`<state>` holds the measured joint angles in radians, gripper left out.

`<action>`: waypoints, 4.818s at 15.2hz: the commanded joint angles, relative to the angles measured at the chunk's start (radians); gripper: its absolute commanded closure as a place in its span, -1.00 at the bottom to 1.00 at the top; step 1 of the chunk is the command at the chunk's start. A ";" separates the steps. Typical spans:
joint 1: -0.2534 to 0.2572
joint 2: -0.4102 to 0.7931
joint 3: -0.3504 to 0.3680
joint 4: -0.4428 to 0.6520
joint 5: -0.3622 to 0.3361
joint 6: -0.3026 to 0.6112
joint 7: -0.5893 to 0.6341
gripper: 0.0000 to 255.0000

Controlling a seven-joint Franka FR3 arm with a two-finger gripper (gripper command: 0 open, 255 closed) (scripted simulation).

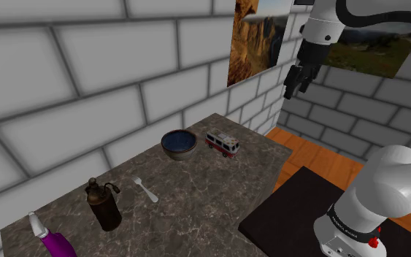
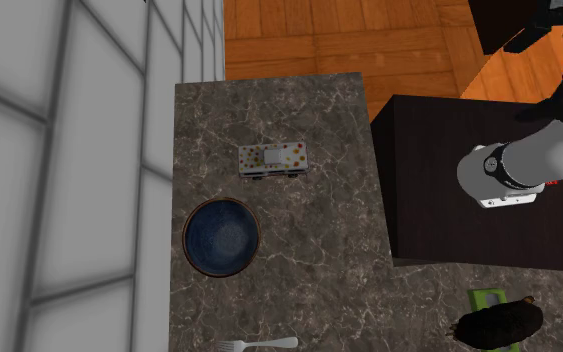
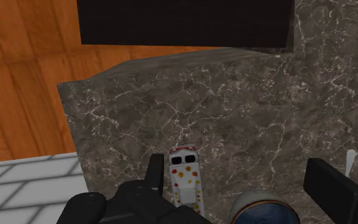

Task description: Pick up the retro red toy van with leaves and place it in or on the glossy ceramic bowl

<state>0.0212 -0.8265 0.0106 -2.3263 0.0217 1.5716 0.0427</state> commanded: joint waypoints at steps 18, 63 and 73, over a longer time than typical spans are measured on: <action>-0.199 0.411 0.399 -0.142 0.018 0.507 0.815 -1.00; -0.305 1.131 0.439 0.116 -0.454 0.741 1.716 1.00; -0.327 1.022 0.471 0.130 -0.364 0.641 1.640 1.00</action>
<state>-0.3053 0.2040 0.4793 -2.1992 -0.3492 2.2217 1.6889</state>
